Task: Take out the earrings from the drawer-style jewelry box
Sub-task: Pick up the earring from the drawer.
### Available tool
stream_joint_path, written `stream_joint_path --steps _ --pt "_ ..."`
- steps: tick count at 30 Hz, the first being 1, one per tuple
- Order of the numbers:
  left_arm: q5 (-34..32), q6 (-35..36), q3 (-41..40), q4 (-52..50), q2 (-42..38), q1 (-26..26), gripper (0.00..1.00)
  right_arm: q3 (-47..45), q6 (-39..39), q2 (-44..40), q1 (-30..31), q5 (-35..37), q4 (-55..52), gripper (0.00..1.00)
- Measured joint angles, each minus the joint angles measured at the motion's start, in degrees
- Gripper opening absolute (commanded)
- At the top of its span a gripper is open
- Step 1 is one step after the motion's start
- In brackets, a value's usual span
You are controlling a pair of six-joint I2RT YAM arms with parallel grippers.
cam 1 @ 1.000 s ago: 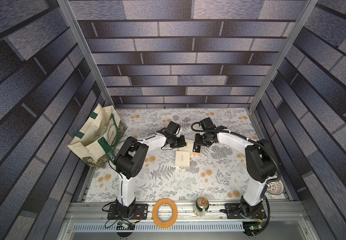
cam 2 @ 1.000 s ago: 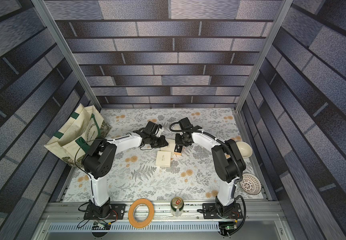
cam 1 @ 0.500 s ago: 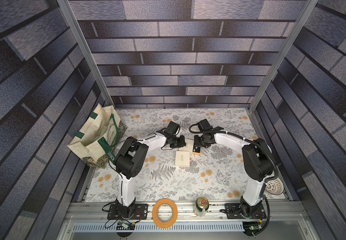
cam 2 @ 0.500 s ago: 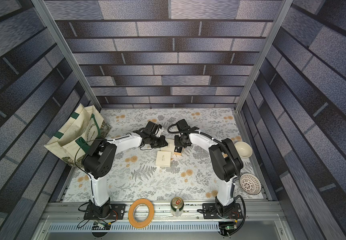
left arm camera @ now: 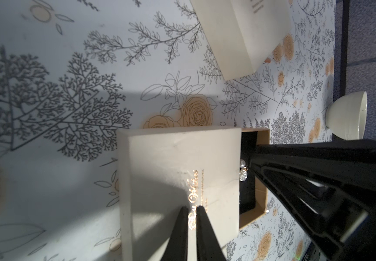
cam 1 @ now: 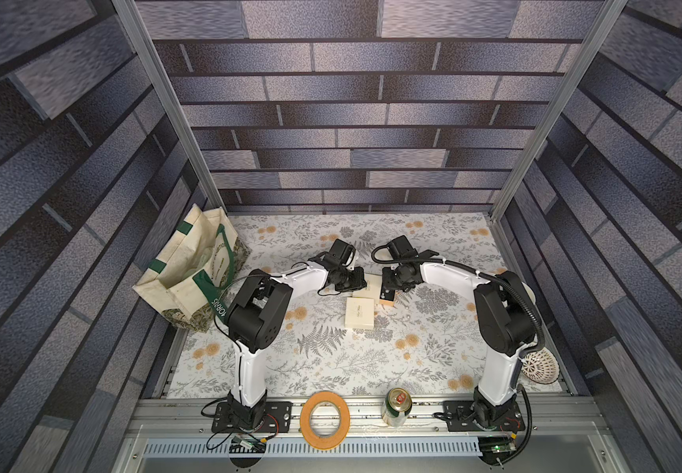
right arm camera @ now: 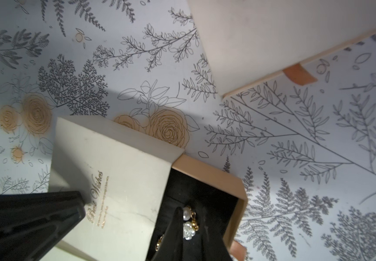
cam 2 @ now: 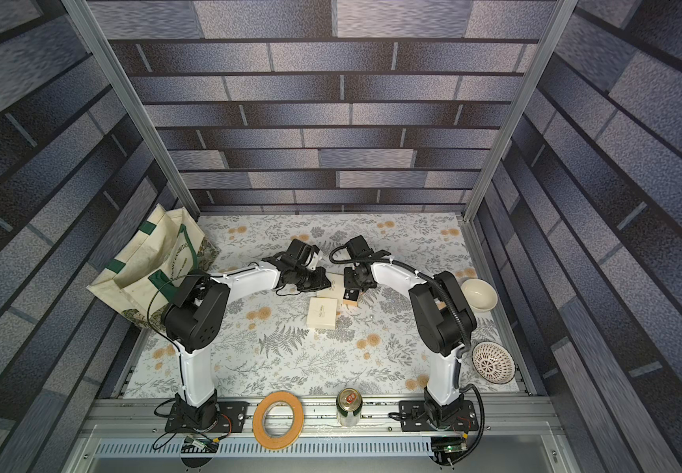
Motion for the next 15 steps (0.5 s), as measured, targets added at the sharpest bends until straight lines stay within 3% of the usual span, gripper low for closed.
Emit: stream_joint_path --steps 15 --pt "0.02 0.04 0.0 0.0 0.02 0.0 0.12 0.07 0.0 1.4 0.46 0.22 0.0 0.21"
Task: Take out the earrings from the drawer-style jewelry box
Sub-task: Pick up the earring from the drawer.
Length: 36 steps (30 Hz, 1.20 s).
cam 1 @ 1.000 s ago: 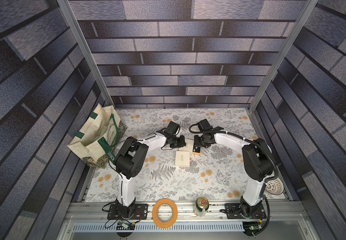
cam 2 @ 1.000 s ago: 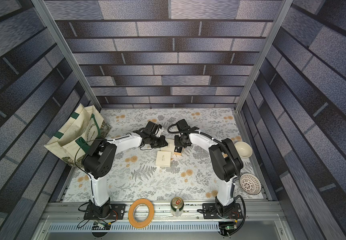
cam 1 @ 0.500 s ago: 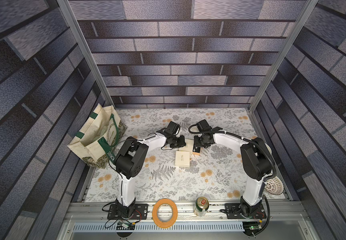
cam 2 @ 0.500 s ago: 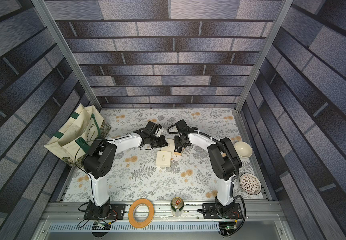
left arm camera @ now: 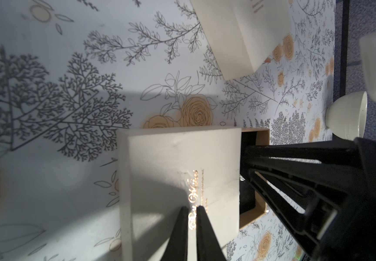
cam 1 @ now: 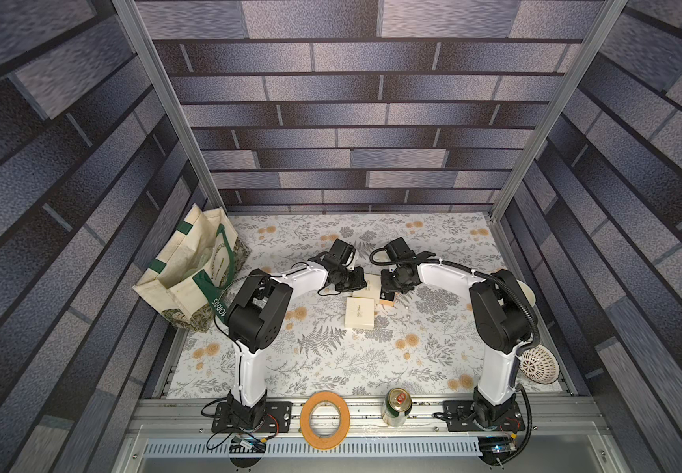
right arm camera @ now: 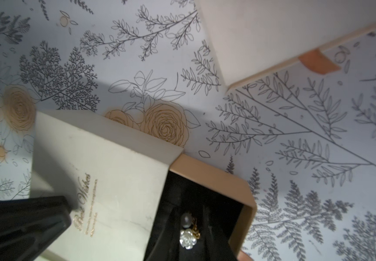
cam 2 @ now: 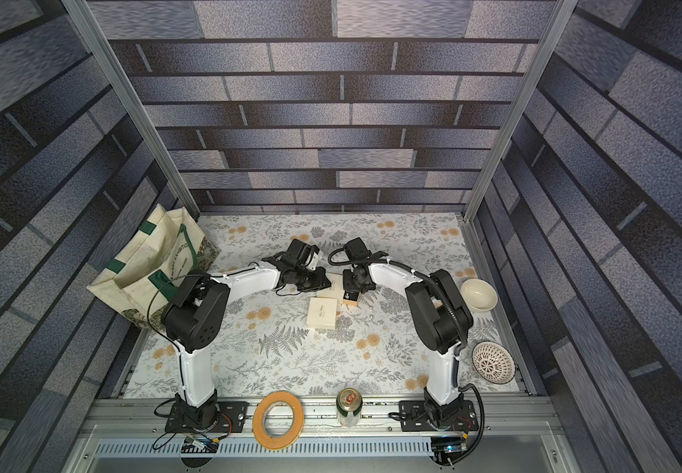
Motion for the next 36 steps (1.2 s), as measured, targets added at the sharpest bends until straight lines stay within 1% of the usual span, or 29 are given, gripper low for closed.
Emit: stream_joint_path --steps 24,36 --pt "0.0 0.15 0.0 0.0 0.0 0.0 0.12 0.0 -0.02 0.44 0.61 1.07 0.7 0.19" --pt "0.0 0.15 0.0 0.0 0.0 0.0 0.12 0.02 -0.07 0.52 0.61 1.09 0.7 0.13"
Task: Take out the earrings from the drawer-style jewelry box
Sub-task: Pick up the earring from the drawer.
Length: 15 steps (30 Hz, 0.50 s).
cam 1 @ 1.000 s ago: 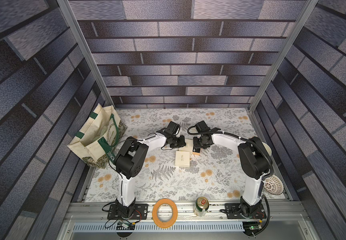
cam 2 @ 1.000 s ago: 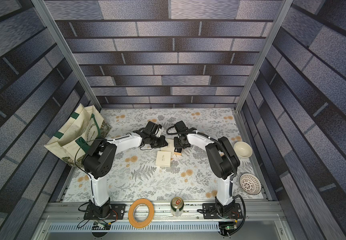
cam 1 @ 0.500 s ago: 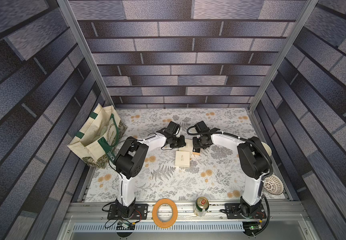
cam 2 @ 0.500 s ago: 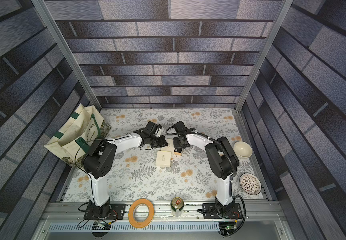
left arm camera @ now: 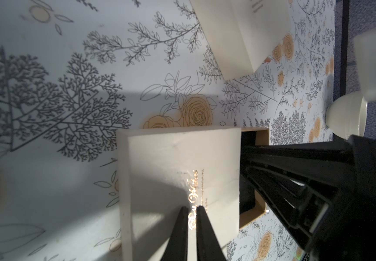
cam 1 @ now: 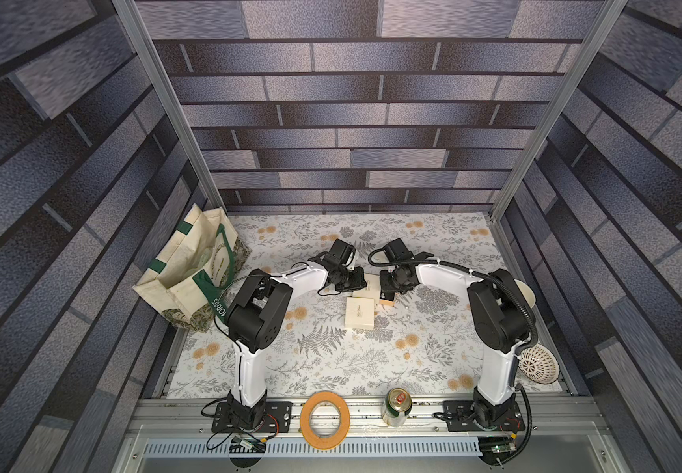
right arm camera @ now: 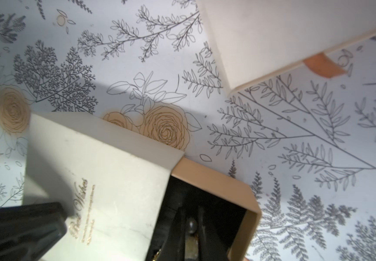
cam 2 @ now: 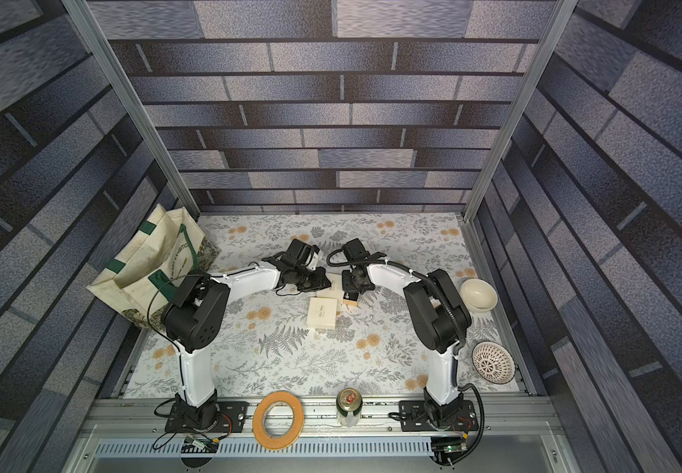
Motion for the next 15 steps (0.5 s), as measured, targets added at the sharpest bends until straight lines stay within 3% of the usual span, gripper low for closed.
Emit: stream_joint_path --steps 15 --pt "0.0 0.0 0.0 0.0 0.0 0.0 0.12 0.07 -0.61 0.0 0.11 0.22 0.09 0.09"
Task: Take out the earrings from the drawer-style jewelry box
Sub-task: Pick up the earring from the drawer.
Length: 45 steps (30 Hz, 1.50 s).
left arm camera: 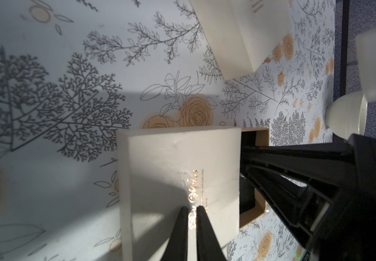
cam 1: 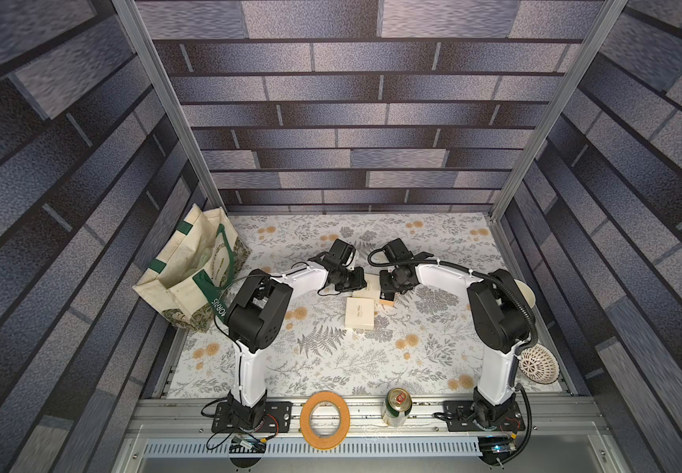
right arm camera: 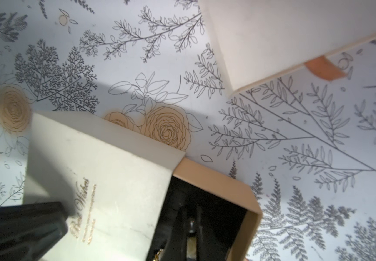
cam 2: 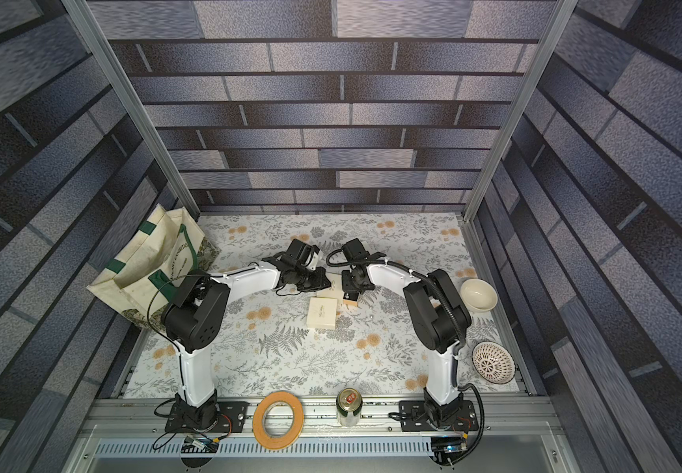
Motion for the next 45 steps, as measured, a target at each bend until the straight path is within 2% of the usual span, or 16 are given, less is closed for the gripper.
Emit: stream_joint_path --steps 22,29,38,45 --pt "0.0 0.0 0.0 0.0 0.0 0.02 0.12 -0.09 -0.61 -3.3 0.02 1.66 0.11 0.07" --pt "0.0 0.0 0.0 0.0 0.0 0.02 0.12 -2.97 -0.59 -7.63 0.0 3.48 0.59 0.06" --pt "0.0 0.0 0.0 0.0 0.0 0.02 0.12 -7.72 0.39 -17.29 -0.63 8.61 0.24 0.05" --pt "0.0 0.02 0.0 0.0 0.0 0.02 0.12 -9.51 1.73 -17.31 -3.3 8.9 -0.61 0.05"
